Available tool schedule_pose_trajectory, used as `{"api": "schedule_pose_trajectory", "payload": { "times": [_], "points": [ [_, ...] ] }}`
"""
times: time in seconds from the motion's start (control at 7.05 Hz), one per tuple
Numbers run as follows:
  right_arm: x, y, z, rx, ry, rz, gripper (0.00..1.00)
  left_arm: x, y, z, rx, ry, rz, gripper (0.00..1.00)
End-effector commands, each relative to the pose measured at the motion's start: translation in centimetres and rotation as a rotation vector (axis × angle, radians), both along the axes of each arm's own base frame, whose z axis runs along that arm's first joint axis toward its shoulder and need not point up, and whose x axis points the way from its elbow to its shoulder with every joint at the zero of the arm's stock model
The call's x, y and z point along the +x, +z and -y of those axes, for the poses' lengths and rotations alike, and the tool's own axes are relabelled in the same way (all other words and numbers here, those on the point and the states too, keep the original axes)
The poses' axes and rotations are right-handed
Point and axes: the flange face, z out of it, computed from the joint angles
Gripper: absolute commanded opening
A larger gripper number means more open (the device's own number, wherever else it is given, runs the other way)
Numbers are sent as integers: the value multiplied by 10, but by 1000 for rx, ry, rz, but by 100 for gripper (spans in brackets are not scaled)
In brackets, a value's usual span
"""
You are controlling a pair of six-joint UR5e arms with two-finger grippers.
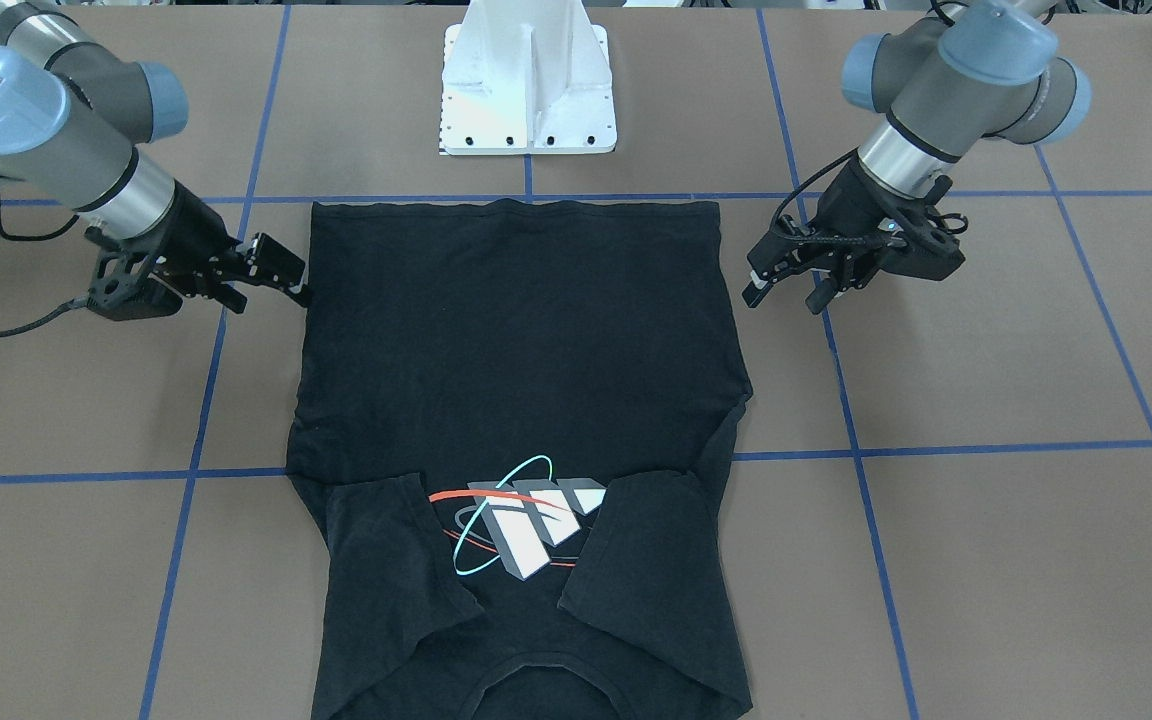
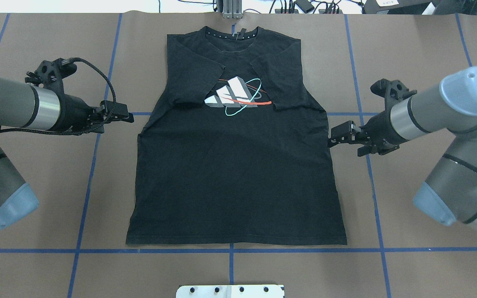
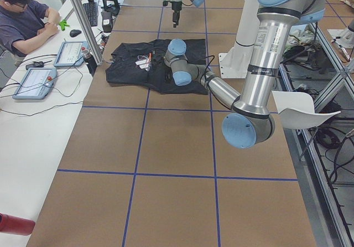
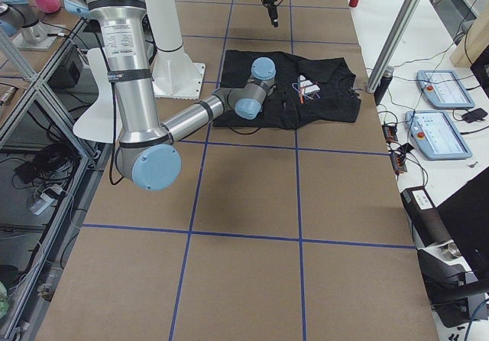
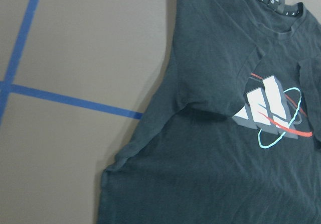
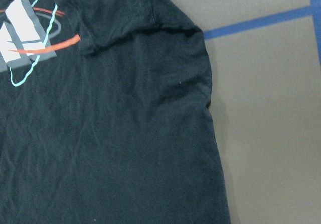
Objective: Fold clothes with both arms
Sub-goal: 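Release the sleeve and move both grippers beside the shirt body, then lower the right gripper to the hem corner nearest the robot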
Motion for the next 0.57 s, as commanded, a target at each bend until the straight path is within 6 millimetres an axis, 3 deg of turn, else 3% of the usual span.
{"api": "schedule_pose_trajectory", "payload": {
  "times": [0.0, 0.43],
  "points": [
    [-29, 18, -62, -32, -131, -18, 99, -2, -1, -2, 11, 0, 0, 99],
    [-57, 30, -121, -75, -243, -43, 98, -5, -7, -4, 23, -7, -9, 99]
  ]
}}
